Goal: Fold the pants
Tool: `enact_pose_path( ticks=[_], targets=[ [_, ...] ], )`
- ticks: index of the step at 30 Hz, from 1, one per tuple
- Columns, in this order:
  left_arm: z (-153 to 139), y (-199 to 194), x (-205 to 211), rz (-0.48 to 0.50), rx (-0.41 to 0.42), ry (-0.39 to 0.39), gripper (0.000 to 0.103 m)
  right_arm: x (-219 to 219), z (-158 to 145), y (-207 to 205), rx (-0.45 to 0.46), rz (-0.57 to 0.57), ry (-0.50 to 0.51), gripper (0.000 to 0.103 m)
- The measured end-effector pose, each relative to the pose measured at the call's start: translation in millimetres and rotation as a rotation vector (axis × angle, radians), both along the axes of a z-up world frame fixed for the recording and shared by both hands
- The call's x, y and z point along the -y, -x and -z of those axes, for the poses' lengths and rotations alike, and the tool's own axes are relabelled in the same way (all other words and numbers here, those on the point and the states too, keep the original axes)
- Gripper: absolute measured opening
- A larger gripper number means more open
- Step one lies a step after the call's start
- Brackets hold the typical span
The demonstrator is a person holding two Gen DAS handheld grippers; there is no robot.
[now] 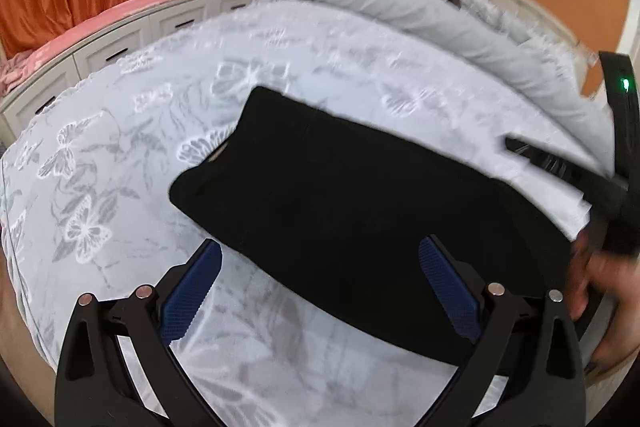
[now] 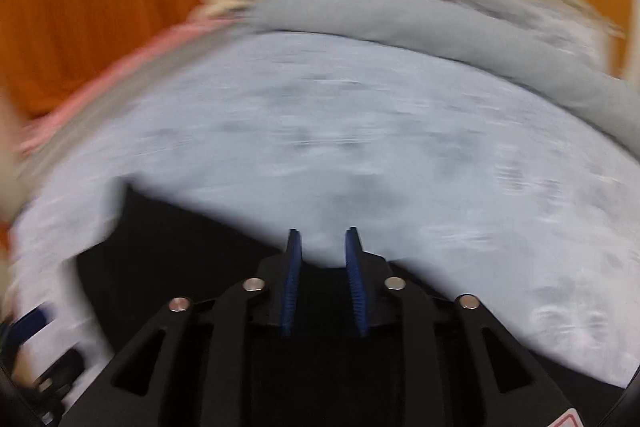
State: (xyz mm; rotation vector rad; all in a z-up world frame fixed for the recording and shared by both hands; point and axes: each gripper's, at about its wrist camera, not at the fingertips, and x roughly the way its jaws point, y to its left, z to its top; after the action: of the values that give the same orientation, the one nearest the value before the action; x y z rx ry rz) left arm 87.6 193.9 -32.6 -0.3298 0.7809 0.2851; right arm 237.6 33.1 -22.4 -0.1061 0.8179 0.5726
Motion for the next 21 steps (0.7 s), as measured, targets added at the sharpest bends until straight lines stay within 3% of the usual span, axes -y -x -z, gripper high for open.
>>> enact_pose_path(
  ticks=[3, 7, 11, 15, 17, 18, 19, 20, 21],
  targets=[
    [-21, 24, -2, 0.032, 0.098, 0.082, 0.097, -43, 7, 37, -0.034, -0.235, -0.005, 0.047],
    [-38, 66, -10, 0.048, 0.212, 0.053, 0.098, -89, 17, 46, -0.075, -0.412, -0.028, 0.05],
    [-20, 94, -20, -0.018, 0.176, -0.053, 0.098, -126, 26, 45, -0.115, -0.507, -0.018, 0.052],
    [-6, 100, -38, -0.062, 0.13, -0.022, 0.098, -176, 40, 77, -0.065, -0.634, 0.107, 0.067],
    [-8, 102, -40, -0.081, 0.143, -0.035, 0.098, -193, 48, 90, -0.016, -0.674, 0.174, 0.067],
    [-8, 106, -38, -0.087, 0.147, -0.048, 0.098, -203, 54, 96, 0.012, -0.692, 0.215, 0.061],
    [-8, 105, -36, -0.085, 0.146, -0.062, 0.098, -211, 59, 97, 0.036, -0.687, 0.251, 0.02],
    [-8, 104, -35, -0.077, 0.142, -0.066, 0.098, -216, 62, 93, 0.037, -0.666, 0.277, 0.009],
    [-7, 106, -34, -0.072, 0.141, -0.067, 0.098, -218, 59, 85, 0.025, -0.633, 0.253, 0.006]
  ],
)
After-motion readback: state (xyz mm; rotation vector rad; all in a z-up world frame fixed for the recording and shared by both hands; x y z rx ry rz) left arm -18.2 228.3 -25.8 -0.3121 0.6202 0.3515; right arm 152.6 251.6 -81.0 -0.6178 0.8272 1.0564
